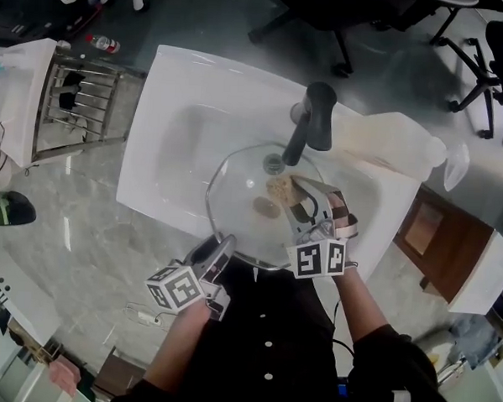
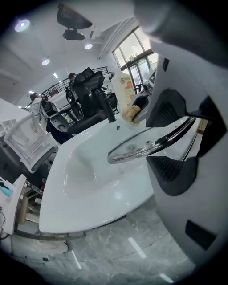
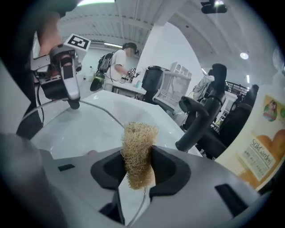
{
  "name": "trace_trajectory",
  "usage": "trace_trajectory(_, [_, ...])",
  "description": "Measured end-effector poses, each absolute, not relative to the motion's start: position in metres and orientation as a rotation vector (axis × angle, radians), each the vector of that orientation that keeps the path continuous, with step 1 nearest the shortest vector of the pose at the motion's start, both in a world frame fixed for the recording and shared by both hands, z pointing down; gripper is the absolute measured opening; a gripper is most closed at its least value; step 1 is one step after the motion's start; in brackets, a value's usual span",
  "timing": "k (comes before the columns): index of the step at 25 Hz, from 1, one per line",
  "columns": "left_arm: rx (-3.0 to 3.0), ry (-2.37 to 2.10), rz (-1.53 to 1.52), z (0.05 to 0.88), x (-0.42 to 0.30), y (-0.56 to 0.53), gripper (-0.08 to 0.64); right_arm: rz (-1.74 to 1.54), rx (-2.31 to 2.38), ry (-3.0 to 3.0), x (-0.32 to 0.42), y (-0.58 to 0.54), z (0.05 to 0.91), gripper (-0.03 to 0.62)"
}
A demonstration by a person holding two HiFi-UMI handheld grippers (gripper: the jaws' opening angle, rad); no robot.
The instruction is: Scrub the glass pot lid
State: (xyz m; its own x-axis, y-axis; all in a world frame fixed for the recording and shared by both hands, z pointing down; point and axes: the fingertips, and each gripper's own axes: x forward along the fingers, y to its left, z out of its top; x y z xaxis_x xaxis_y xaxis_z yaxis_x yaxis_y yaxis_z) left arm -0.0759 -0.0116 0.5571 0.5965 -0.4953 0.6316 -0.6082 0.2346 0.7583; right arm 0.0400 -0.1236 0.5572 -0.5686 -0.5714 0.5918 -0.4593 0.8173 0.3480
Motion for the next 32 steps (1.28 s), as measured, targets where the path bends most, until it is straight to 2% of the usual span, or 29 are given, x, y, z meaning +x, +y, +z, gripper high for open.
trace_trajectory(5, [1.365,-1.007,0.082,0.565,-0.073,-0.012,0.196,-0.279,0.658,-2.222,0.026,-0.134,0.593,0.153])
trace_trajectory(9, [1.323,-1.025,0.043,0.569,-0.073,-0.014,0.129,-0.419,0.541,-2.155,0.011,-0.141,0.62,0.153])
trace_trajectory(17, [1.308,-1.017,0.044,0.57,-0.076,-0.013,0.124,-0.687,0.408,-2.068,-0.028,-0.151,0.643,0.153])
trace_trajectory(32, [1.416,-1.011,0.185,0.569,-0.074,-0.013,0.14,-0.833,0.353,-2.065,-0.056,-0.157,0.648,0.147])
